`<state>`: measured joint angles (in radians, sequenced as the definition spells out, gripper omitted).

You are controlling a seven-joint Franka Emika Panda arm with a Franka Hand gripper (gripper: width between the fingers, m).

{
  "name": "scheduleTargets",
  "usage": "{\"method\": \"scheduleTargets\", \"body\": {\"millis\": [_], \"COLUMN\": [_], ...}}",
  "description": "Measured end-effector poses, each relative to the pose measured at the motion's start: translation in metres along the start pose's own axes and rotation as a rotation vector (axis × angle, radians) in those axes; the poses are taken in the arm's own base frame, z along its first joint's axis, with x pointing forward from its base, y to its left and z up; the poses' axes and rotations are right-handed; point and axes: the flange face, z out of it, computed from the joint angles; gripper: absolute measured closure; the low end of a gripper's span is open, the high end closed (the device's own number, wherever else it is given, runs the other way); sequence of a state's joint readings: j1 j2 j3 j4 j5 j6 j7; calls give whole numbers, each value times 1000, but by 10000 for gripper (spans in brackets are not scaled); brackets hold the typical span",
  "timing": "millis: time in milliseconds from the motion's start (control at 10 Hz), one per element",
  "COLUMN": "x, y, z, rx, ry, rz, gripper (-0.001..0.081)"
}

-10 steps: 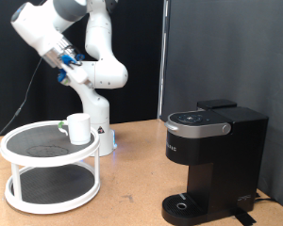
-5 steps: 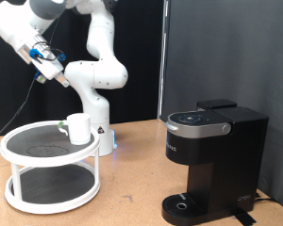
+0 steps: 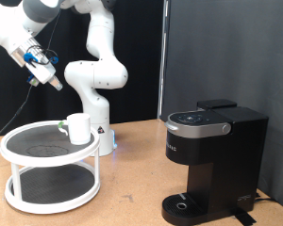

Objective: Make a cup of coffee with the keurig machine

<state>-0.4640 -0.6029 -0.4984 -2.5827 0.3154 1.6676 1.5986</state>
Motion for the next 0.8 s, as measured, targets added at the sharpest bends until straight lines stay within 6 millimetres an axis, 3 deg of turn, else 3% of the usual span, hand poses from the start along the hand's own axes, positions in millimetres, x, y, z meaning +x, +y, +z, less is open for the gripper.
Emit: {"method": "scheduleTargets", "body": {"millis": [200, 300, 400, 500, 600, 700, 800], "x": [7, 11, 15, 19, 22, 26, 28], "y": [-10, -14, -18, -21, -25, -27, -30], "z": [12, 19, 26, 32, 39, 44, 51], "rx": [33, 45, 59, 71, 84, 94, 102], "ry": [8, 12, 16, 20, 18, 12, -3], "rz": [12, 21, 27, 33, 34, 34, 33], "gripper": [806, 703, 703, 525, 525, 322, 186]}}
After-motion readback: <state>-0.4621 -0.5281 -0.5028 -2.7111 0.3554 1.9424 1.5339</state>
